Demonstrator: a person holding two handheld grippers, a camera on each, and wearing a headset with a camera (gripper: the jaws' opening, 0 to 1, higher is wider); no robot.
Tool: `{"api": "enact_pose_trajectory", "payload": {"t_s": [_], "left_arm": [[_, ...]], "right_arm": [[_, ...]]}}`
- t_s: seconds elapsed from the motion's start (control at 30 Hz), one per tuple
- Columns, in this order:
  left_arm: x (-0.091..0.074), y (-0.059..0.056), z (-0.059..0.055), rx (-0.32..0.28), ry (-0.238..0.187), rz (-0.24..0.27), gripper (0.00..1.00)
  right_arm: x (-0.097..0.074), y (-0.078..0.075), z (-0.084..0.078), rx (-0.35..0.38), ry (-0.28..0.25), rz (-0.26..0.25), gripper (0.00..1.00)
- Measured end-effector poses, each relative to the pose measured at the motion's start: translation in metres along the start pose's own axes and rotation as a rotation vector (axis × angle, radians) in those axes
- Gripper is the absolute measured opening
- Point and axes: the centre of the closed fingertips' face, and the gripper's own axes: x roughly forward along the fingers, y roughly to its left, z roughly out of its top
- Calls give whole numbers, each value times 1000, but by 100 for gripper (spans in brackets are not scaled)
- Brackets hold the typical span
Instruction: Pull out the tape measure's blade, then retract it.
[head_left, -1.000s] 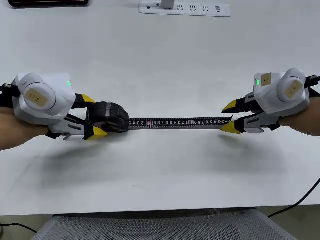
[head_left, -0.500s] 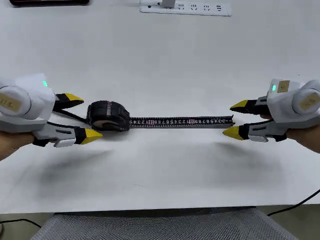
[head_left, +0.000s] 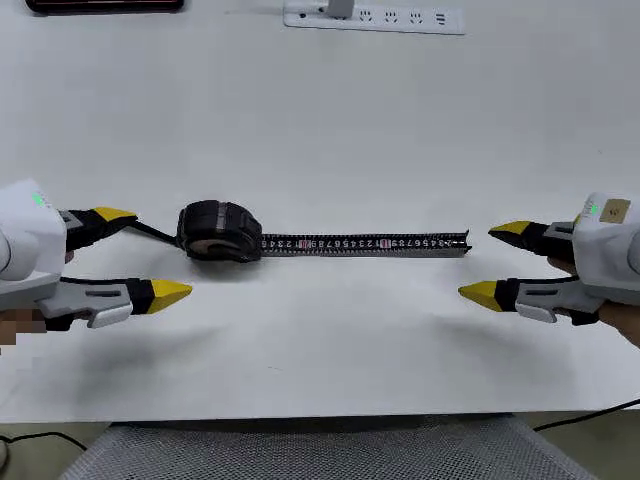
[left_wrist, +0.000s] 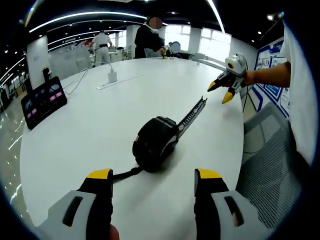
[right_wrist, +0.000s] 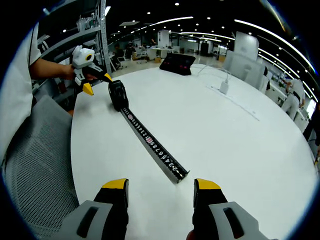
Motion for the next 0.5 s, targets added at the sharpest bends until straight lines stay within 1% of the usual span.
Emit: {"api": "enact_pose_trajectory", "payload": {"t_s": [0.1, 0.17, 0.2, 0.27, 0.3, 0.37, 0.4, 0.5], "left_arm": [[-2, -6, -5, -6, -10, 5, 65], [-5, -11, -6, -8, -15, 15, 66], [-5, -13, -7, -14, -22, 12, 68], [-7, -16, -9, -31, -28, 10, 70], [-8, -17, -9, -31, -34, 14, 71], [-10, -17, -10, -38, -42, 22, 72], [-11, -17, -9, -42, -50, 28, 74], [-16, -17, -11, -44, -60, 46, 78]], "right_arm": [[-3, 4, -2, 23, -12, -2, 50], [-4, 7, -3, 17, -15, -16, 53], [-5, 8, -4, 10, -8, -21, 55], [-6, 11, -5, 14, -12, -27, 58], [-7, 12, -5, 22, -20, -29, 58], [-8, 13, -7, 16, -14, -46, 61], [-9, 14, -8, 15, -13, -45, 62], [-11, 17, -8, 33, -32, -54, 65]]}}
